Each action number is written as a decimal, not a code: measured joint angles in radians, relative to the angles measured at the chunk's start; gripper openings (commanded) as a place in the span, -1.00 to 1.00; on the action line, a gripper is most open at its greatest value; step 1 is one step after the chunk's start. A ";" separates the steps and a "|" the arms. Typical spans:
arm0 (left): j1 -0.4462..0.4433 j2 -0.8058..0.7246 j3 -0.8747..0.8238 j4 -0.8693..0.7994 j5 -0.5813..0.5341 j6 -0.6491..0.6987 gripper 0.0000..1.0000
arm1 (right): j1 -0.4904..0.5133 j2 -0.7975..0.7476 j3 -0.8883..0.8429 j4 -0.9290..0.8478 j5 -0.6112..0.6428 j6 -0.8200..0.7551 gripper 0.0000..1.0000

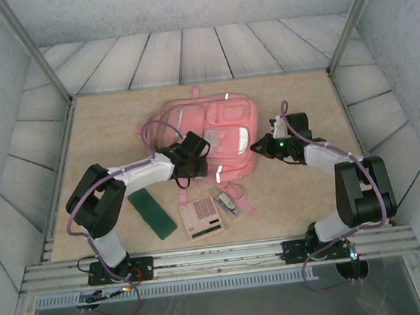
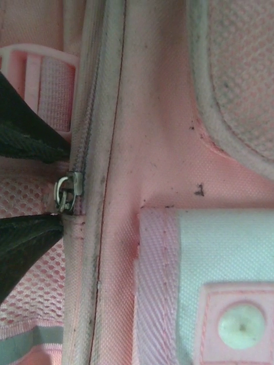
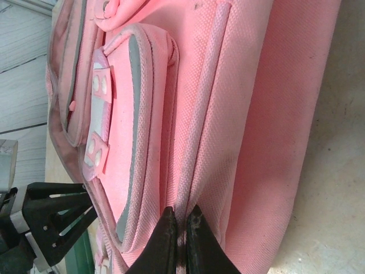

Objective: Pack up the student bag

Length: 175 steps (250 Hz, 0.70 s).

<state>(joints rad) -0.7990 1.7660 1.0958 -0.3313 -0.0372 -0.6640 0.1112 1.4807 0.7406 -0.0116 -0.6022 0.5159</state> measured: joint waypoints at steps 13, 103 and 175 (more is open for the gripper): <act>-0.007 0.002 0.011 -0.014 -0.014 -0.002 -0.28 | 0.000 0.000 0.000 0.006 -0.007 0.003 -1.00; -0.068 0.069 0.145 -0.163 -0.162 -0.018 -0.31 | 0.009 -0.008 0.000 0.043 -0.047 0.054 -1.00; -0.074 0.074 0.160 -0.216 -0.206 -0.022 -0.46 | 0.036 -0.055 0.000 0.054 -0.058 0.090 -1.00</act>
<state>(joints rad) -0.8730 1.8397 1.2560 -0.5468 -0.2436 -0.6857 0.1471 1.4258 0.7406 0.0422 -0.6601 0.6056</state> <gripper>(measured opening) 0.294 0.071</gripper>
